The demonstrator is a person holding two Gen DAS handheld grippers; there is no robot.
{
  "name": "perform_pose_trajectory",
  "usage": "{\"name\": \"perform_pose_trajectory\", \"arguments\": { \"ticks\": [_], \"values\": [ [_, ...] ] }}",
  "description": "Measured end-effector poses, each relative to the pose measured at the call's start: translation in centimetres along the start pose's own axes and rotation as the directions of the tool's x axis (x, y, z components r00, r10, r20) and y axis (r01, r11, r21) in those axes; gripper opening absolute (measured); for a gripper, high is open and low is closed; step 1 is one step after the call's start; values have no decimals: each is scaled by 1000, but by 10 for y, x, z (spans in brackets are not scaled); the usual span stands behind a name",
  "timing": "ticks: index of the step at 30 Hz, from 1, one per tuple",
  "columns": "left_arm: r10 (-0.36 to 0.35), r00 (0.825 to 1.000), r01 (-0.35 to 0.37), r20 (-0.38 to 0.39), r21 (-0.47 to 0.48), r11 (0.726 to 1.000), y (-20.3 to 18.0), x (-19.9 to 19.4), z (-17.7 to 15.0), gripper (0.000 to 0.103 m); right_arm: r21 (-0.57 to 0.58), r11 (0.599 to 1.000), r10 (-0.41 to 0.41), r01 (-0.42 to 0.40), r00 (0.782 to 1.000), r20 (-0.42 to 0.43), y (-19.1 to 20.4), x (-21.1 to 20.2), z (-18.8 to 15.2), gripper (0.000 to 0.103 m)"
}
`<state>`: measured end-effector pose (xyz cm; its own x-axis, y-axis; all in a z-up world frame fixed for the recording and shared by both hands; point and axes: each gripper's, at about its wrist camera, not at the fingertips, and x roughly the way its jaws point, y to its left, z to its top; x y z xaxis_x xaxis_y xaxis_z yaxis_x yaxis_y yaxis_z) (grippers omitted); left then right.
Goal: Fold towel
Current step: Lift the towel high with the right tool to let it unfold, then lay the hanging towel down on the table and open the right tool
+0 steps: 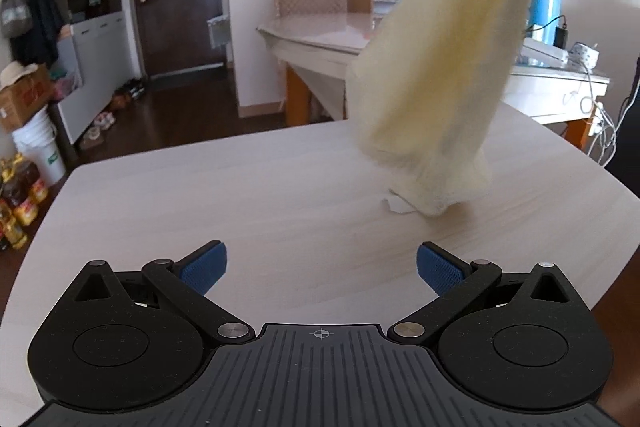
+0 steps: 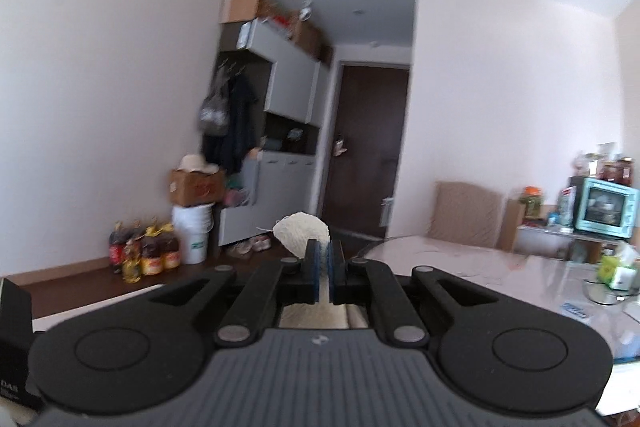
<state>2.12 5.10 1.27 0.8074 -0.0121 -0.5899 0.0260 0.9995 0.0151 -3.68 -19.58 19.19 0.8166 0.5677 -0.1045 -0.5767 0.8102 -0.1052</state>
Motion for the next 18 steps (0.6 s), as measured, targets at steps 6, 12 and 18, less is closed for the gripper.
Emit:
{"name": "perform_pose_trajectory", "arguments": {
  "ticks": [6, 12, 18],
  "values": [
    [-56, 998, 57, -35, 40, 998, -10, 20, 3, 103, 72, 990, -104, 123, 968, -229, -35, -7, -80, 5],
    [-189, 978, 198, -85, 120, 973, -30, 45, 14, 103, 138, 969, -141, 206, 915, -377, -64, -12, -149, 5],
    [-309, 937, 335, -160, 172, 927, -56, 70, 24, 103, 172, 950, -176, 262, 900, -400, -89, -25, -174, 5]
  ]
}}
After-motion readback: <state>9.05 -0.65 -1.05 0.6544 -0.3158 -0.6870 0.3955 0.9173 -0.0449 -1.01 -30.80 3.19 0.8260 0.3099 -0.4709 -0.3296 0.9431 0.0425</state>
